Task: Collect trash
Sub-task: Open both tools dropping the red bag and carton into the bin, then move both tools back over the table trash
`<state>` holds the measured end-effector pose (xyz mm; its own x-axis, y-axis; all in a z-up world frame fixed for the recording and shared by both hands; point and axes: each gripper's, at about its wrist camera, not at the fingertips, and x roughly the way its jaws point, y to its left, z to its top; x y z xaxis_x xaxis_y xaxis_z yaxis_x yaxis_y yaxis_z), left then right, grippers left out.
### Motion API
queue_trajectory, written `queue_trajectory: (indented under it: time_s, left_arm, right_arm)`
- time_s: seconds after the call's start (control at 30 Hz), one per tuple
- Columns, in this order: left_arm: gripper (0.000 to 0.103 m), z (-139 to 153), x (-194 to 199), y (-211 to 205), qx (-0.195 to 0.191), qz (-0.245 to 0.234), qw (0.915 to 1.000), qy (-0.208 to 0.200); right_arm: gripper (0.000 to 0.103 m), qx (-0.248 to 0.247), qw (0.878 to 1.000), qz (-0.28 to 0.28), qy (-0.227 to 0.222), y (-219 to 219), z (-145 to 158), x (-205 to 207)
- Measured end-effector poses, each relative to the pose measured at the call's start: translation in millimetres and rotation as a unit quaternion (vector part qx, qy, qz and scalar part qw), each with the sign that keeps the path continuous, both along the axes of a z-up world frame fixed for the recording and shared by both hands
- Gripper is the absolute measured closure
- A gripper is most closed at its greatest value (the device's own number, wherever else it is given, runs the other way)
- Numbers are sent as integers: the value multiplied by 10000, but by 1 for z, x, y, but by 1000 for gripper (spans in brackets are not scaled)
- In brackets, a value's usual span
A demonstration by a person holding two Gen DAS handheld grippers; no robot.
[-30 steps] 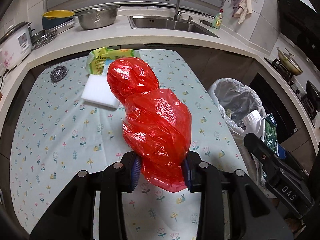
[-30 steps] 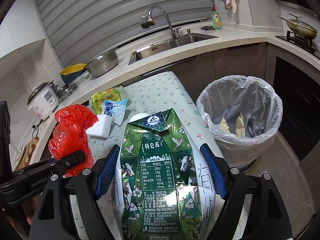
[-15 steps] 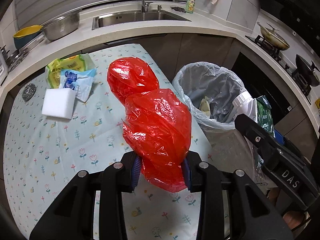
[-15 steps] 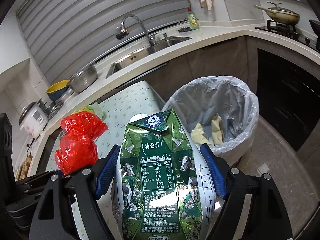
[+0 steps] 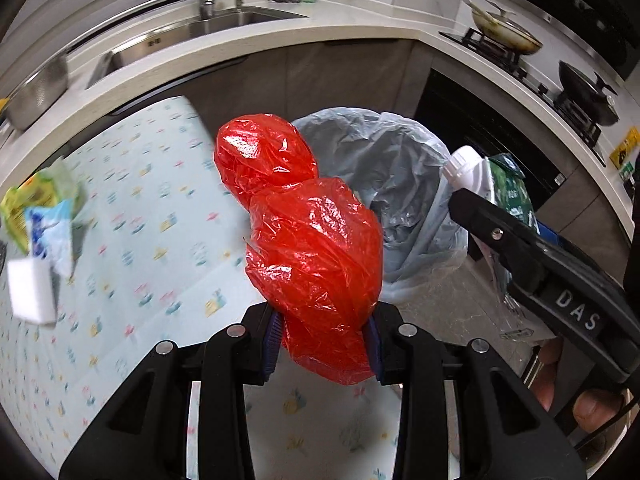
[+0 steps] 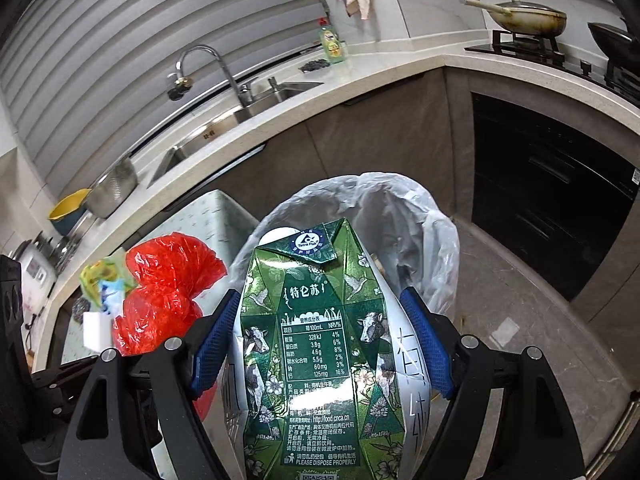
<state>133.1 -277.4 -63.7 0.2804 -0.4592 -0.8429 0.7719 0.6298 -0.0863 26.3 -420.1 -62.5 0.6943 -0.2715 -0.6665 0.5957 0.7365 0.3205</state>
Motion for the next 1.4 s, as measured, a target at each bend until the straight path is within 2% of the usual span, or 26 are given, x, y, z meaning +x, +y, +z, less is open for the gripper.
queue_trajectory:
  time_s: [0.2, 0.37, 0.4, 0.43, 0.53, 0.63, 0.83, 1.07, 1.27, 1.4]
  left_arm:
    - [69, -12, 22, -39, -65, -336, 9993, 129]
    - [68, -19, 43, -60, -160, -413, 9989, 157]
    - [64, -19, 46, -62, -200, -385, 9989, 161]
    - [56, -20, 49, -64, -207, -346, 9991, 159]
    - [45, -19, 55, -64, -277, -263, 9992, 102]
    - [42, -15, 59, -58, -341, -167, 9993, 59]
    - [42, 2, 63, -33, -452, 108, 9989, -42]
    - [41, 23, 58, 19, -507, 655, 9963, -215]
    - [32, 37, 55, 83, -528, 1289, 9897, -344]
    - [30, 44, 57, 122, -549, 1682, 9835, -376]
  right_arm:
    - [26, -8, 10000, -66, 65, -24, -12, 23]
    - [26, 32, 9999, -140, -25, -37, -15, 37]
    - [26, 44, 9998, -182, -63, -39, -15, 39]
    - [25, 35, 9997, -238, -87, -41, -15, 40]
    - [25, -28, 9997, -229, -103, -42, -12, 45]
    - [25, -88, 9995, -263, -143, -40, -4, 45]
    - [25, -61, 9995, -197, -258, -29, 12, 39]
    - [24, -99, 9996, 92, -243, 11, 29, 33]
    - [24, -60, 9984, 500, -276, 52, 39, 39]
    - [24, -100, 9963, 799, -306, 85, 45, 47]
